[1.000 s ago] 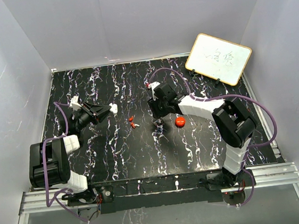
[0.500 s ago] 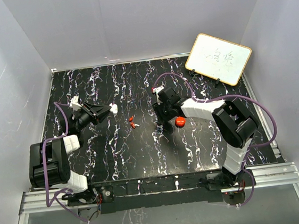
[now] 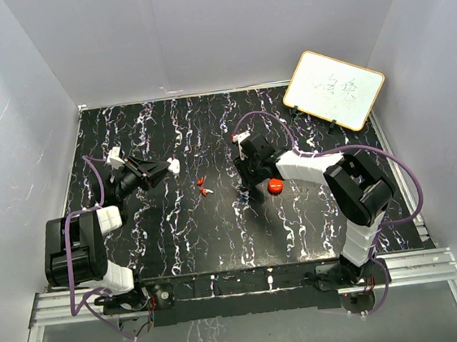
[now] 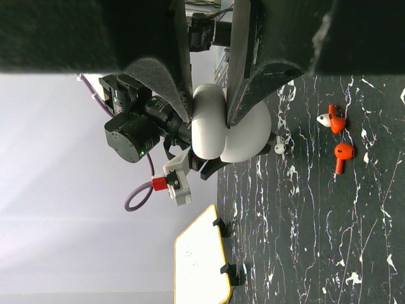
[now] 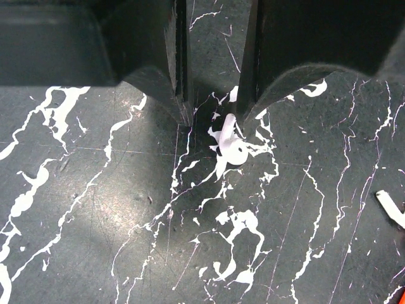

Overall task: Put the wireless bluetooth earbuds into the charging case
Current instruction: Pick up the earbud from the center of the board.

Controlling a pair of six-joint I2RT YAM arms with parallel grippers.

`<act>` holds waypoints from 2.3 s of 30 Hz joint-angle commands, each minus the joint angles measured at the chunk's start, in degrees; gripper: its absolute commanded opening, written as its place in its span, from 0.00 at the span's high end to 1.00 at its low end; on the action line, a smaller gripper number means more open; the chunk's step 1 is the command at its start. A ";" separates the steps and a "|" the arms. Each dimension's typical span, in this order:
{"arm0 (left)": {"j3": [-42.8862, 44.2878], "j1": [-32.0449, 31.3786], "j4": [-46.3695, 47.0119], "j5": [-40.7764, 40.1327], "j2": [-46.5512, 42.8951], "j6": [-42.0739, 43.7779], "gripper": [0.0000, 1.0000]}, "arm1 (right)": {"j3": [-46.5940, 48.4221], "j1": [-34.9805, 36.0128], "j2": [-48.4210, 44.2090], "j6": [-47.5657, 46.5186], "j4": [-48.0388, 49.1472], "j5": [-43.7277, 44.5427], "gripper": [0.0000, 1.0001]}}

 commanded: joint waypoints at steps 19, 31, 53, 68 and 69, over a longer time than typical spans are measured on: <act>-0.65 0.38 1.02 0.94 -1.72 0.47 1.00 | 2.24 2.24 1.94 -1.91 4.54 1.35 0.69; -0.86 0.43 1.01 1.01 -1.71 0.56 1.00 | 3.74 3.01 4.51 -2.09 5.08 3.39 0.70; -1.00 0.44 1.18 0.94 -1.36 0.51 1.00 | 3.26 3.36 4.75 -1.58 5.66 11.15 0.64; -1.00 0.44 1.35 1.01 -1.23 0.51 1.00 | 6.20 3.45 6.41 1.28 5.44 16.21 0.65; -1.05 0.42 1.35 1.01 -1.27 0.51 1.00 | 6.27 3.48 6.34 1.39 5.59 16.31 0.65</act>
